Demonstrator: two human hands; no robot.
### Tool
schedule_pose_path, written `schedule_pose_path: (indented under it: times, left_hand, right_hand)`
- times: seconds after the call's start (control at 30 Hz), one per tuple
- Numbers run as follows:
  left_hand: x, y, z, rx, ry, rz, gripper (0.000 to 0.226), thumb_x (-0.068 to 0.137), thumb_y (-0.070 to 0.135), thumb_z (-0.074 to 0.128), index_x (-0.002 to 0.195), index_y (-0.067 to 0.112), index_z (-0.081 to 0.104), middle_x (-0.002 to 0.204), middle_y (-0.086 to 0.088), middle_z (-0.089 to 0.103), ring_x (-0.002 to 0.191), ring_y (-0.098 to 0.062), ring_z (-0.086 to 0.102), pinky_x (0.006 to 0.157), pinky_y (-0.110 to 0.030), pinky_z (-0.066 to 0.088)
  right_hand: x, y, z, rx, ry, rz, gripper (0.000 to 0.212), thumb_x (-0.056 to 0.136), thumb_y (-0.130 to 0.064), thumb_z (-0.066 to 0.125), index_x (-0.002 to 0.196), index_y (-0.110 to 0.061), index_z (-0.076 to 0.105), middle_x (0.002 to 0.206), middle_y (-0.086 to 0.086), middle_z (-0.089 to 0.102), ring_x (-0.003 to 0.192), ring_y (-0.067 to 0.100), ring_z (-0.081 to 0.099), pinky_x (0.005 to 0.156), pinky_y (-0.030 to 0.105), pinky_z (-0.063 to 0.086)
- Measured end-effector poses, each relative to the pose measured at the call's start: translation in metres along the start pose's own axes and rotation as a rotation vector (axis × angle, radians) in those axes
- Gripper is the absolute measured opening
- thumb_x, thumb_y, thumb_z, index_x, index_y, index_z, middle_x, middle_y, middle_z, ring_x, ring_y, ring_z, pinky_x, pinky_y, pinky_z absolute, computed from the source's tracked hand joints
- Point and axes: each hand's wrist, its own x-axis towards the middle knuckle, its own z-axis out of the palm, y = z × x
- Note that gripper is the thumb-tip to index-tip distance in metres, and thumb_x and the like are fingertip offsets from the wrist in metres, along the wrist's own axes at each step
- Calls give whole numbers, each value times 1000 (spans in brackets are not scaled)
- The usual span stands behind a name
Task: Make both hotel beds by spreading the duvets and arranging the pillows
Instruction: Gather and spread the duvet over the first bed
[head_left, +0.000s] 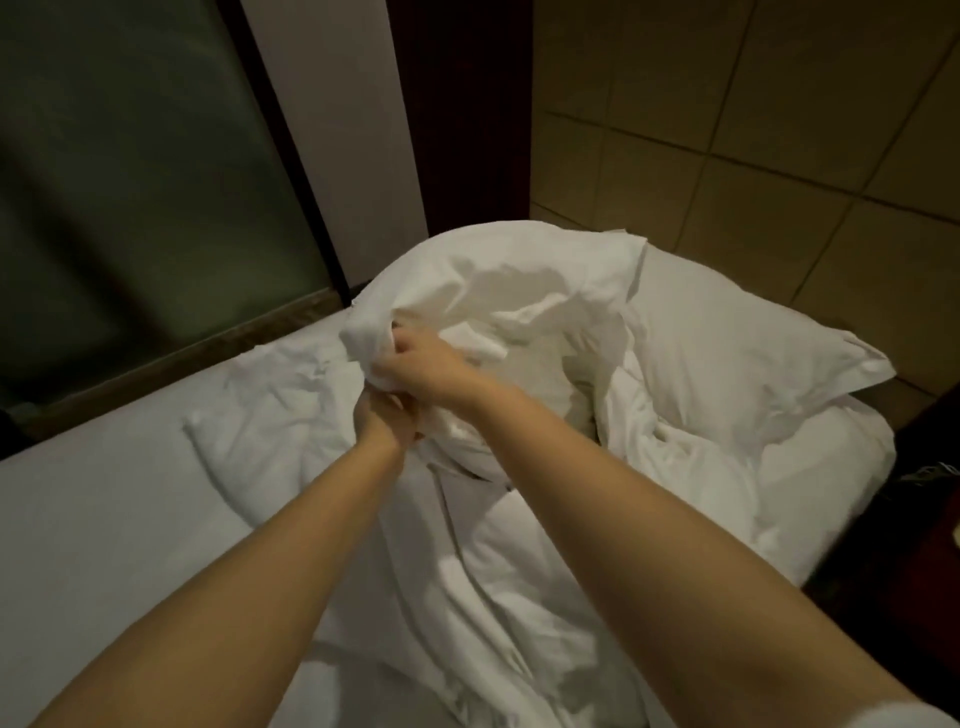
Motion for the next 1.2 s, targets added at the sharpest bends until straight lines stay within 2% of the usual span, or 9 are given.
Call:
schedule_pose_path:
  times: [0.17, 0.27, 0.33, 0.43, 0.57, 0.73, 0.87, 1.1, 1.2]
  left_hand:
    - [27, -2, -19, -84, 112, -173, 39, 96, 11, 47, 135, 8, 43, 128, -12, 46, 116, -36, 48, 92, -51, 49]
    - [36, -4, -27, -138, 138, -237, 40, 101, 16, 42, 140, 10, 38, 139, -14, 41, 125, -35, 44, 94, -44, 47]
    - [43, -15, -33, -119, 165, -283, 40, 99, 18, 44, 138, 11, 40, 138, -13, 43, 122, -35, 47, 83, -42, 50]
    - [42, -24, -36, 110, 88, -292, 35, 96, 21, 51, 128, 7, 49, 119, -16, 57, 94, -32, 61, 63, -36, 55]
    - [16, -3, -29, 325, -216, -396, 62, 95, 58, 34, 82, 1, 56, 51, -9, 63, 63, -21, 56, 48, -26, 49]
    - [12, 26, 7, 59, -570, -373, 82, 80, 72, 48, 137, 13, 44, 136, -5, 51, 121, -26, 51, 94, -46, 44]
    - [12, 41, 39, -1, -517, -194, 80, 73, 64, 63, 134, 14, 49, 122, -7, 61, 108, -25, 59, 92, -44, 47]
    - [59, 30, 24, 999, -155, 150, 54, 102, 43, 26, 148, 14, 24, 156, -7, 23, 141, -30, 24, 114, -39, 21]
    - [70, 2, -1, 1444, -200, 86, 50, 99, 24, 48, 142, 6, 33, 147, -17, 34, 134, -35, 34, 109, -41, 31]
  right_hand:
    - [-21, 89, -58, -624, 599, 267, 45, 87, -43, 56, 128, -26, 54, 136, 5, 49, 122, 27, 47, 100, 42, 41]
    - [-45, 142, -107, -590, 445, 768, 81, 88, -46, 60, 150, -20, 14, 149, 14, 28, 131, 34, 34, 106, 46, 32]
    - [-58, 158, -115, -384, 293, 916, 67, 90, -29, 60, 144, -8, 27, 123, 20, 53, 95, 31, 55, 78, 34, 47]
    - [-54, 166, -100, -340, 199, 798, 40, 94, -17, 50, 128, 3, 48, 116, 20, 60, 91, 30, 58, 71, 30, 45]
    - [-47, 167, -66, 21, 364, 598, 25, 88, -1, 45, 106, -9, 60, 100, 6, 56, 90, 21, 55, 76, 26, 41]
    - [-62, 115, -59, 578, 537, 423, 55, 71, 11, 47, 121, -10, 62, 103, 11, 60, 89, 27, 54, 71, 29, 42]
    - [-71, 65, -55, 759, 513, 179, 55, 41, -3, 45, 92, -3, 67, 92, 17, 61, 84, 29, 56, 75, 36, 44]
    - [-121, 49, -24, 613, 245, 51, 49, 42, -2, 46, 86, -6, 70, 66, -10, 62, 63, 4, 55, 56, 15, 43]
    - [-135, 68, -22, 527, 180, 172, 49, 43, -4, 48, 82, -21, 73, 70, -11, 65, 69, 4, 58, 61, 16, 46]
